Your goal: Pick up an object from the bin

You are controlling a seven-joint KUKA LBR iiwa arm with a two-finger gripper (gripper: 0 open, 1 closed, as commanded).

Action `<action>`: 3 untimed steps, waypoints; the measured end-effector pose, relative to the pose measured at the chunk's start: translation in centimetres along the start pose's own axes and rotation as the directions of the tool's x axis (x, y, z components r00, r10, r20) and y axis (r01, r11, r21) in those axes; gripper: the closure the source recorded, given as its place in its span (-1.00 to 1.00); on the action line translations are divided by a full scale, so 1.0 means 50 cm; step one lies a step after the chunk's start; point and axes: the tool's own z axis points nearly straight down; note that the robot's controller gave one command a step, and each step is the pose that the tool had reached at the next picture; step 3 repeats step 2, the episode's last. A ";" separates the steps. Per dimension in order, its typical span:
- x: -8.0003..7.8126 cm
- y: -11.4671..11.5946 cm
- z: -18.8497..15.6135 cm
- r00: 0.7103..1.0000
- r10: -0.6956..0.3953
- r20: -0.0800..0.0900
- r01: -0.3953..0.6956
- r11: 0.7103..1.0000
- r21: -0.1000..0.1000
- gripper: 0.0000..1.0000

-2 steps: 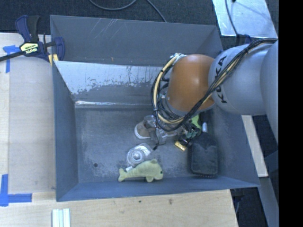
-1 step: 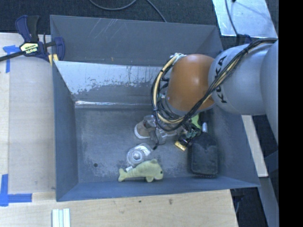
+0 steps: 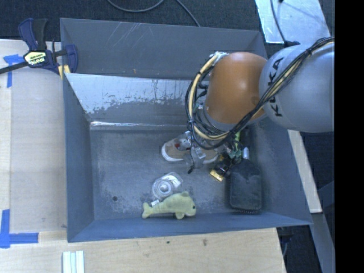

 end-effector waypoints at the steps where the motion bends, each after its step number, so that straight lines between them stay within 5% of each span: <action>1: -0.034 -0.017 -0.099 0.993 -0.121 0.007 0.121 0.993 0.003 1.00; 2: -0.036 -0.031 -0.318 0.995 -0.104 0.002 0.104 0.995 0.000 1.00; 3: -0.036 -0.031 -0.318 0.995 -0.104 0.002 0.104 0.995 0.000 1.00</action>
Offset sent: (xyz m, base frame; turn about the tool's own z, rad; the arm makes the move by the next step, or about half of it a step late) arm 0.0211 -0.0078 0.1592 -0.1061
